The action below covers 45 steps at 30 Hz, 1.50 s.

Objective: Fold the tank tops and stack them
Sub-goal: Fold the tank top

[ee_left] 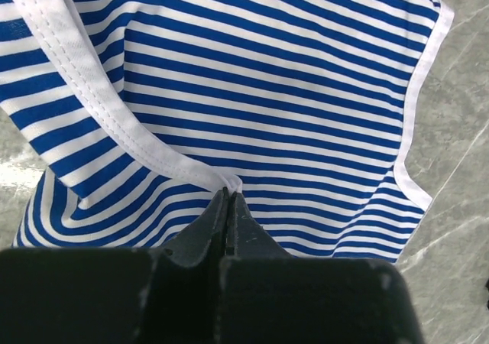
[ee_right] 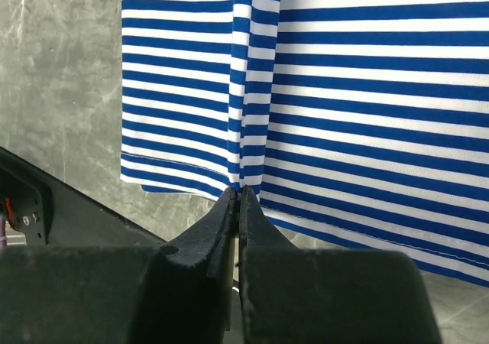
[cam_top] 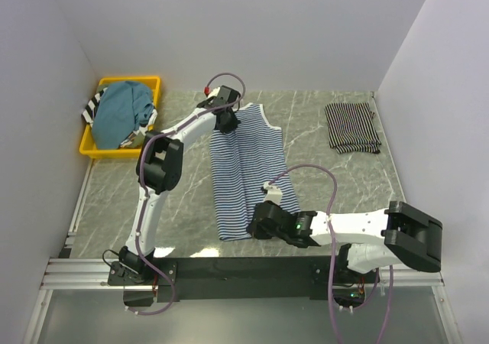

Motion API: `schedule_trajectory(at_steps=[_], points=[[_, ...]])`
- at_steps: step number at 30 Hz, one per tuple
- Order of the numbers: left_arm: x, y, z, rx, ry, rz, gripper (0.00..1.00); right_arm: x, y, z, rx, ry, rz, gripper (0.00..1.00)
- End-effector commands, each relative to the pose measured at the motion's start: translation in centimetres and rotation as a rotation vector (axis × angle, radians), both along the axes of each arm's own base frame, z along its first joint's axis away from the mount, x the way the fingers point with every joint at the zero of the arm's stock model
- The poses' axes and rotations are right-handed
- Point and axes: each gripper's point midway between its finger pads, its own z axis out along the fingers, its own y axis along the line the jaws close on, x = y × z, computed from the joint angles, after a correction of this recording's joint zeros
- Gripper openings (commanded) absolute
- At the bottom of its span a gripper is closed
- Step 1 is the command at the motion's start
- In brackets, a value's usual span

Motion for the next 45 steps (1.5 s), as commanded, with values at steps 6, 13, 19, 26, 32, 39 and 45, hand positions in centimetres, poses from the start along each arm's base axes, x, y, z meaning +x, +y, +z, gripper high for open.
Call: schedule_trajectory(at_steps=[6,13,19,26,32,39,45], points=[[1.3,-1.3,3.3,-0.065,-0.124,-0.020,0.37,1.1,-0.4,2.0,0.027,-0.051,-0.057,0.31],[0.9,-2.8,9.7,-0.149,-0.260,-0.112,0.55,2.9,-5.5,5.4,-0.018,-0.141,-0.219,0.53],[-2.6,-4.5,10.8,-0.215,-0.260,-0.153,0.51,7.9,-11.9,6.6,-0.019,-0.179,-0.410,0.56],[-9.8,-4.7,10.5,-0.299,-0.244,-0.130,0.46,16.1,-15.3,8.2,-0.068,-0.196,-0.411,0.57],[-16.4,-4.9,8.4,-0.285,-0.203,-0.198,0.48,24.9,-16.1,5.9,-0.046,-0.073,-0.372,0.50],[-23.6,-4.1,4.1,-0.305,-0.098,-0.177,0.44,32.1,-15.0,4.7,-0.072,-0.032,-0.330,0.47],[-26.5,-1.7,2.9,-0.298,-0.066,-0.143,0.46,34.9,-14.6,3.0,-0.102,-0.010,-0.319,0.48]])
